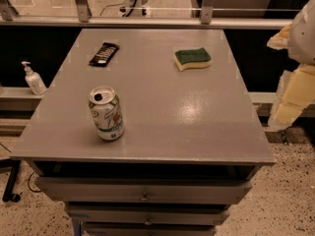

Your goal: Knock 7up can over

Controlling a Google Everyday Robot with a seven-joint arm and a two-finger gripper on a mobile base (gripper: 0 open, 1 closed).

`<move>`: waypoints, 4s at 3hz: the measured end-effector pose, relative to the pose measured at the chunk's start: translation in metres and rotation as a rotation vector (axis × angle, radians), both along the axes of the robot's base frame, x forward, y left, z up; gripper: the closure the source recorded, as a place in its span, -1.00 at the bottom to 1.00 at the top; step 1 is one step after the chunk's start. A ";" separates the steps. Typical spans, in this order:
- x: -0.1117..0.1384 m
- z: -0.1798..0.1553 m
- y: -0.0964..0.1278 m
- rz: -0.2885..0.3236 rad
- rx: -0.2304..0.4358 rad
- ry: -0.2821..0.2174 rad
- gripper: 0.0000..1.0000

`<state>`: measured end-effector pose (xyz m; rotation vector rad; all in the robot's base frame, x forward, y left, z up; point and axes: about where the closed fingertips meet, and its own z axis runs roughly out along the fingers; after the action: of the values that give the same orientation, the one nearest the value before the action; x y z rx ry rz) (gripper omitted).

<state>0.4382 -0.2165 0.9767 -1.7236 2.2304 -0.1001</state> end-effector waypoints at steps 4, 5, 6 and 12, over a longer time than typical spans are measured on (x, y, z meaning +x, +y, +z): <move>-0.002 -0.070 0.102 0.070 0.514 0.096 -1.00; -0.007 -0.085 0.177 0.157 0.755 0.112 -1.00; -0.018 -0.061 0.222 0.220 0.853 0.128 -1.00; 0.038 -0.096 0.276 0.265 1.123 -0.087 -1.00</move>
Offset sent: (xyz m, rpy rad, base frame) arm 0.0036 0.0548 -0.0232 0.5369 0.1157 0.0178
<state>0.4766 0.0599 0.8804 -1.2550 1.4332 0.9234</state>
